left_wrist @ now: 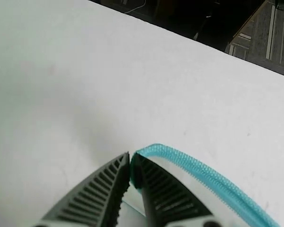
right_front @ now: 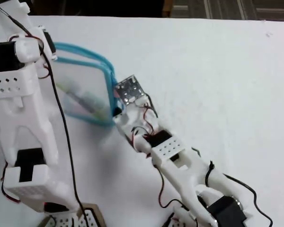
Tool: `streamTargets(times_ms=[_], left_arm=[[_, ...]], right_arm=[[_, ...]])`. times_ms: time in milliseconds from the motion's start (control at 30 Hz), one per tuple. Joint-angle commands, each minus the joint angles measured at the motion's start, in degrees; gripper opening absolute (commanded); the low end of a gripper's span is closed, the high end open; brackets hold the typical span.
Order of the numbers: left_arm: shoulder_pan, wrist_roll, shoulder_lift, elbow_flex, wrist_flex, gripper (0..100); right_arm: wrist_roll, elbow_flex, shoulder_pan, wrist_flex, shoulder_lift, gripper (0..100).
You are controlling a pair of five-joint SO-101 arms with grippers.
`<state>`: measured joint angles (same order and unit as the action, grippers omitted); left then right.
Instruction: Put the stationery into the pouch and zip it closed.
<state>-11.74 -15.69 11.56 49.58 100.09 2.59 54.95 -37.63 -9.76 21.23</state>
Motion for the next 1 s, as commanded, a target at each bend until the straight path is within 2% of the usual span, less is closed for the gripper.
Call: streamTargets(times_ms=[0, 133, 467, 733, 967], left_arm=[[0.3, -0.2, 0.3, -1.8, 0.2, 2], [0.3, -0.1, 0.3, -1.8, 0.2, 2], [0.3, -0.1, 0.3, -1.8, 0.4, 2], [0.3, 0.0, 0.3, -1.8, 0.3, 2], [0.3, 0.0, 0.3, -1.8, 0.2, 2]], right_arm=[[0.6, -1.0, -0.6, 7.4, -1.5, 34.0], [0.7, -4.4, 1.4, 10.8, -8.7, 32.3], [0.7, -23.0, 7.3, 11.1, -28.4, 11.0], [0.7, -37.9, 9.0, 11.1, -43.1, 16.6], [0.7, -48.7, 14.0, 11.1, -49.2, 17.0]])
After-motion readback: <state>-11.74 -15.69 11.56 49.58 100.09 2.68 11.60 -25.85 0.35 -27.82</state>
